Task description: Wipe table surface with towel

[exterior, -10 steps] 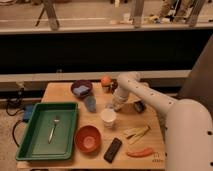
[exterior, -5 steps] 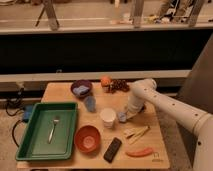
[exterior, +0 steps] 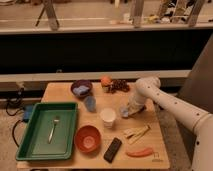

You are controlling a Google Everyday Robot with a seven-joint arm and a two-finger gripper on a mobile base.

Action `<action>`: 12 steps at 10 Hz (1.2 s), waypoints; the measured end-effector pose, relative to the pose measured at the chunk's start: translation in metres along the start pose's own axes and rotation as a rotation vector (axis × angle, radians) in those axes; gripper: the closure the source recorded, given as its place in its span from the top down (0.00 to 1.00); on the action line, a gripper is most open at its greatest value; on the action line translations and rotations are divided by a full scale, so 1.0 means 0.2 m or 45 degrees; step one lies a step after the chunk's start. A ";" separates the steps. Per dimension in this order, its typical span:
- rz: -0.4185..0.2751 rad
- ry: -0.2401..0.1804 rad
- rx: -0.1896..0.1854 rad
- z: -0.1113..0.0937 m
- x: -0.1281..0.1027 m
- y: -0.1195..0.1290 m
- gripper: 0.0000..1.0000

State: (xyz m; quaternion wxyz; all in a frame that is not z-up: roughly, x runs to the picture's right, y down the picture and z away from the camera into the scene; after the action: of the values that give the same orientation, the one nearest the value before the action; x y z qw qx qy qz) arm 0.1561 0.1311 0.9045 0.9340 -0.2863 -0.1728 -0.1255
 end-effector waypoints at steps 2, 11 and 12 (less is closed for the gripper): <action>-0.002 0.012 0.018 0.01 0.01 -0.09 0.00; -0.196 -0.035 0.000 0.19 -0.41 -0.24 0.00; -0.210 -0.040 -0.008 0.18 -0.42 -0.20 0.00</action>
State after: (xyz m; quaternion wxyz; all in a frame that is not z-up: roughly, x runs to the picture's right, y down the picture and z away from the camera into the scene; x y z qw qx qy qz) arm 0.0576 0.1314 0.9196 0.9169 -0.2758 -0.2100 -0.1980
